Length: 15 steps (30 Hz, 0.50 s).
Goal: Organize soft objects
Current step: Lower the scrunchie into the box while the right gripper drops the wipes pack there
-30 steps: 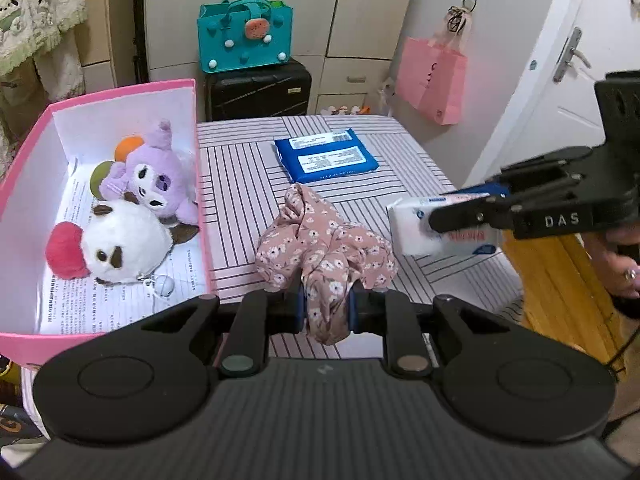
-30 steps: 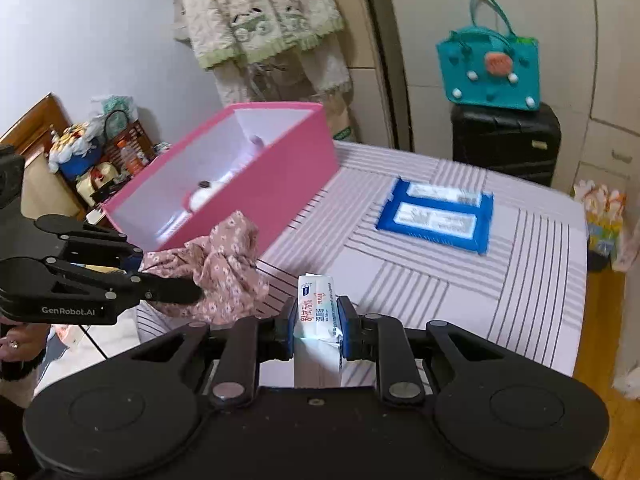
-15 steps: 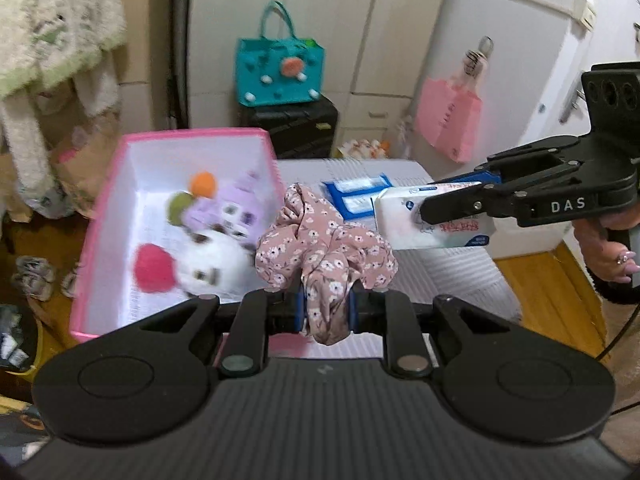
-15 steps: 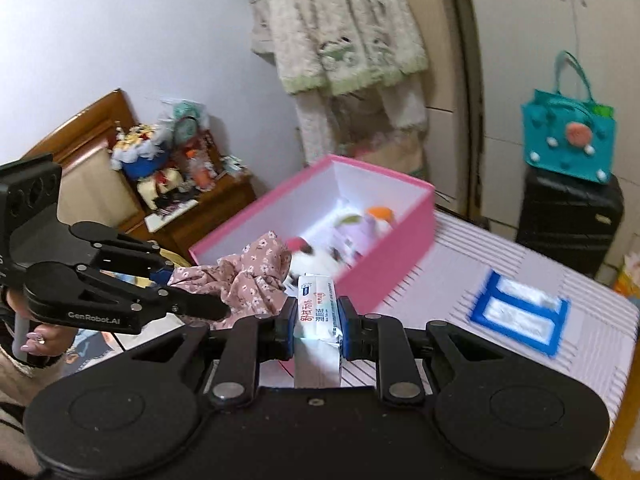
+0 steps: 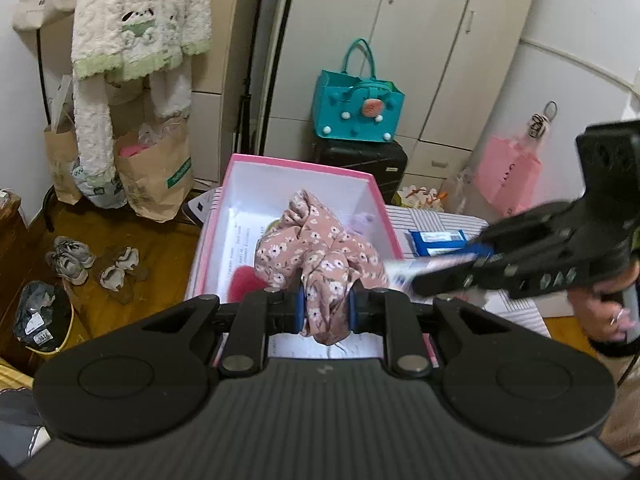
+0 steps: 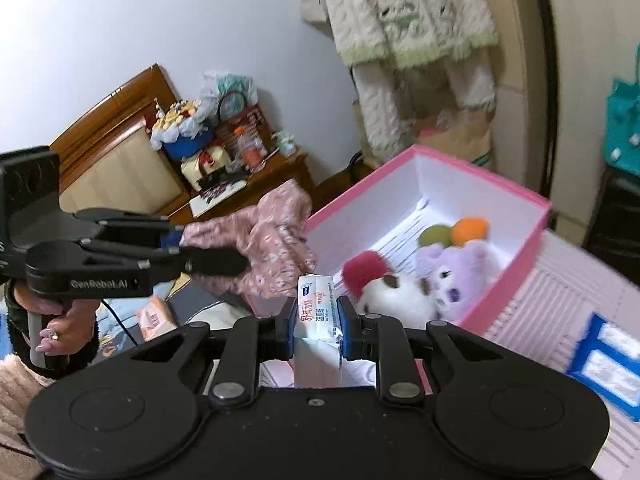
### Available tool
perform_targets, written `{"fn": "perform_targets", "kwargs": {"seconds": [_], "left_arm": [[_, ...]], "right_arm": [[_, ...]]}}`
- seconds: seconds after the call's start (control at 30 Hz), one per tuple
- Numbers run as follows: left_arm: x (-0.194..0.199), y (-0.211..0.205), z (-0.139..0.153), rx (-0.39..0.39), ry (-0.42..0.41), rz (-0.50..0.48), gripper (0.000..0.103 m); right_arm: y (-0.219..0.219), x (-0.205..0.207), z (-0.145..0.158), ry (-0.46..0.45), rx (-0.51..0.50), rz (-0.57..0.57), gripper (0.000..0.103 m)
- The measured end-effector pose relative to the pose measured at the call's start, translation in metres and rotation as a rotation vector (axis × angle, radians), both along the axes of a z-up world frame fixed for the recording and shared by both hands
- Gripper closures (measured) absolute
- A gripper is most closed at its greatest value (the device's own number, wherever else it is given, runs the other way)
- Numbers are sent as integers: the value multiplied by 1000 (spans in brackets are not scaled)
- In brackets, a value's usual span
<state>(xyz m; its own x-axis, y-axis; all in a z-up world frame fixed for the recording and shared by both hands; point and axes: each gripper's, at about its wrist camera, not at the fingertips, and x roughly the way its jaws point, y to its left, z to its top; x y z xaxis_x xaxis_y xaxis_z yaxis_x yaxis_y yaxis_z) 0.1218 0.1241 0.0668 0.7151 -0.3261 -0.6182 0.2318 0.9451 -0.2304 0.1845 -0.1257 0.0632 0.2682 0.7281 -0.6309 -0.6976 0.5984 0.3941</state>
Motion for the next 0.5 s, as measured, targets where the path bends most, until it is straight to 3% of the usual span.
{"fn": "perform_targets", "kwargs": {"seconds": [0.13, 0.33, 0.5], "left_arm": [[24, 1, -5, 24, -7, 17, 84], [63, -2, -22, -24, 65, -22, 85], [89, -5, -32, 1, 74, 2, 85]], "right_arm": [[25, 17, -23, 55, -14, 21, 79], [58, 41, -62, 160, -22, 44, 79], [71, 55, -78, 155, -49, 32, 78]]}}
